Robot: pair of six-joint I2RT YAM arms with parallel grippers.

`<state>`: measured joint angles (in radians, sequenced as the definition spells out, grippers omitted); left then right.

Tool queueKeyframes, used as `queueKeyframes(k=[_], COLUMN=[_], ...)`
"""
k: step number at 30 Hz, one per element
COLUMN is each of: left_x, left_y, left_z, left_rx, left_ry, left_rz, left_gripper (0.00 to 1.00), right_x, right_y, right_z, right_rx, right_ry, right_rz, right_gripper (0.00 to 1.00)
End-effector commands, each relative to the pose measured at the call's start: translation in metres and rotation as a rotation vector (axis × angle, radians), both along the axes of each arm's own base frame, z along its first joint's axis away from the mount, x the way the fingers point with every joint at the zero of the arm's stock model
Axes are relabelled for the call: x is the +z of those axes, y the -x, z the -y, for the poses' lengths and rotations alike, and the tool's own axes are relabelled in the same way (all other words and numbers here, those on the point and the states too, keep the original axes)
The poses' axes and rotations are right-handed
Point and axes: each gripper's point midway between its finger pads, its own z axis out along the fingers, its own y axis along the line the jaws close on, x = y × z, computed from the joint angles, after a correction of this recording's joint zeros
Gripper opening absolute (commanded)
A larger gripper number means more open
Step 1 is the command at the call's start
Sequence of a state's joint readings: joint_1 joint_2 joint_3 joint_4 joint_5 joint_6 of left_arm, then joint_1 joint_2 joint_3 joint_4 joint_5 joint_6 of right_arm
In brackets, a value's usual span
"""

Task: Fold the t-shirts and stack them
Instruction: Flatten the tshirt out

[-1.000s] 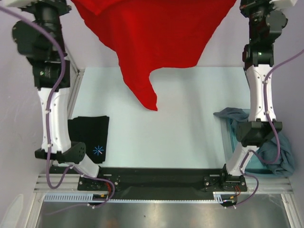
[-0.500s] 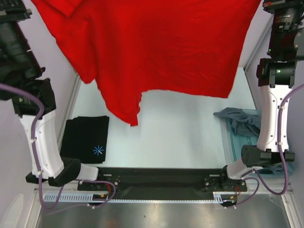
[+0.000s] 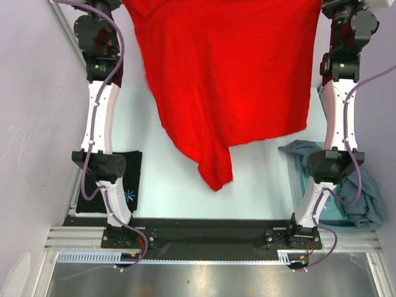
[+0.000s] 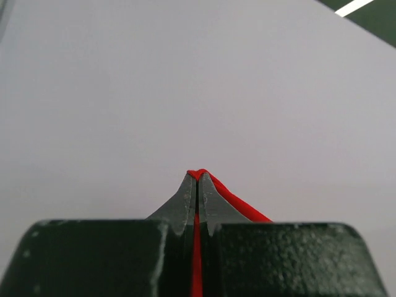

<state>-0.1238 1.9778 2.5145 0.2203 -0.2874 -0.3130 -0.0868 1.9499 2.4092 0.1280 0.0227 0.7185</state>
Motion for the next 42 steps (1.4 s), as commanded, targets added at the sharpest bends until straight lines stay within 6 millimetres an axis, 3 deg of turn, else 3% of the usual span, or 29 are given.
queueKeyframes(k=[1, 7, 8, 10, 11, 12, 14, 15, 16, 17, 18, 19, 20, 21, 22, 23, 24, 25, 26, 27, 28, 29, 30, 31, 32, 33, 36, 38, 42], left_x=[0.077, 0.082, 0.084, 0.089, 0.088, 0.086, 0.075, 0.047, 0.053, 0.039, -0.009, -0.004, -0.023, -0.079, -0.086, -0.106, -0.165, -0.191, -0.204, -0.255, -0.277, -0.297, -0.335, -0.349, -0.380, -0.395, -0.433, -0.437, -0.454], left_y=[0.081, 0.087, 0.091, 0.103, 0.104, 0.111, 0.109, 0.087, 0.112, 0.110, 0.084, 0.117, 0.117, 0.101, 0.125, 0.130, 0.120, 0.122, 0.137, 0.134, 0.141, 0.149, 0.159, 0.165, 0.170, 0.174, 0.186, 0.188, 0.190], left_z=[-0.024, -0.028, -0.028, -0.031, -0.030, -0.034, -0.035, -0.035, -0.035, -0.036, -0.038, -0.040, -0.042, -0.054, -0.057, -0.060, -0.065, -0.069, -0.072, -0.078, -0.086, -0.092, -0.086, -0.093, -0.084, -0.087, -0.101, -0.107, -0.118], left_rx=[0.000, -0.031, -0.036, -0.031, -0.036, -0.032, -0.052, -0.064, -0.070, -0.066, -0.057, -0.049, -0.045, -0.010, 0.004, 0.016, 0.040, 0.064, 0.090, 0.118, 0.174, 0.241, 0.252, 0.296, 0.288, 0.309, 0.388, 0.427, 0.488], left_ry=[0.105, 0.125, 0.122, 0.102, 0.082, 0.072, 0.068, 0.047, 0.045, 0.044, 0.048, 0.053, 0.062, 0.079, 0.087, 0.085, 0.082, 0.073, 0.039, 0.018, 0.008, -0.048, -0.089, -0.106, -0.152, -0.153, -0.123, -0.108, -0.073], left_rz=[0.270, 0.285, 0.285, 0.280, 0.260, 0.240, 0.175, 0.084, 0.094, 0.057, -0.065, -0.042, -0.080, -0.202, -0.203, -0.238, -0.357, -0.415, -0.441, -0.549, -0.597, -0.645, -0.712, -0.727, -0.782, -0.806, -0.864, -0.860, -0.896], left_gripper=[0.00, 0.00, 0.00, 0.00, 0.00, 0.00, 0.00, 0.00, 0.00, 0.00, 0.00, 0.00, 0.00, 0.00, 0.00, 0.00, 0.00, 0.00, 0.00, 0.00, 0.00, 0.00, 0.00, 0.00, 0.00, 0.00, 0.00, 0.00, 0.00], right_x=[0.064, 0.084, 0.092, 0.081, 0.090, 0.087, 0.058, 0.064, 0.056, 0.023, 0.019, 0.005, -0.050, -0.071, -0.078, -0.103, -0.170, -0.177, -0.201, -0.254, -0.260, -0.282, -0.328, -0.336, -0.359, -0.391, -0.432, -0.470, -0.516], right_y=[0.051, 0.077, 0.090, 0.088, 0.109, 0.111, 0.103, 0.125, 0.129, 0.113, 0.135, 0.138, 0.124, 0.129, 0.157, 0.163, 0.159, 0.188, 0.196, 0.208, 0.234, 0.250, 0.268, 0.295, 0.313, 0.327, 0.377, 0.408, 0.441], right_z=[0.026, 0.035, 0.033, 0.033, 0.029, 0.027, 0.025, 0.015, 0.010, 0.008, -0.010, -0.017, -0.026, -0.045, -0.051, -0.065, -0.075, -0.093, -0.100, -0.119, -0.132, -0.140, -0.146, -0.158, -0.163, -0.170, -0.194, -0.207, -0.231], right_rx=[-0.084, -0.102, -0.102, -0.097, -0.094, -0.081, -0.059, -0.026, -0.003, 0.002, 0.038, 0.052, 0.074, 0.121, 0.141, 0.181, 0.198, 0.256, 0.278, 0.348, 0.397, 0.422, 0.438, 0.509, 0.539, 0.571, 0.714, 0.787, 0.895], right_ry=[-0.023, -0.026, -0.021, -0.023, -0.017, -0.027, -0.055, -0.051, -0.059, -0.067, -0.070, -0.069, -0.085, -0.088, -0.103, -0.111, -0.118, -0.113, -0.125, -0.101, -0.078, -0.065, -0.057, -0.043, -0.039, -0.063, -0.040, 0.030, 0.112], right_rz=[0.171, 0.201, 0.212, 0.154, 0.167, 0.147, 0.062, 0.074, 0.049, -0.041, -0.067, -0.103, -0.229, -0.273, -0.274, -0.326, -0.481, -0.494, -0.553, -0.682, -0.701, -0.768, -0.901, -0.910, -0.984, -1.071, -1.222, -1.346, -1.508], right_gripper=[0.00, 0.00, 0.00, 0.00, 0.00, 0.00, 0.00, 0.00, 0.00, 0.00, 0.00, 0.00, 0.00, 0.00, 0.00, 0.00, 0.00, 0.00, 0.00, 0.00, 0.00, 0.00, 0.00, 0.00, 0.00, 0.00, 0.00, 0.00, 0.00])
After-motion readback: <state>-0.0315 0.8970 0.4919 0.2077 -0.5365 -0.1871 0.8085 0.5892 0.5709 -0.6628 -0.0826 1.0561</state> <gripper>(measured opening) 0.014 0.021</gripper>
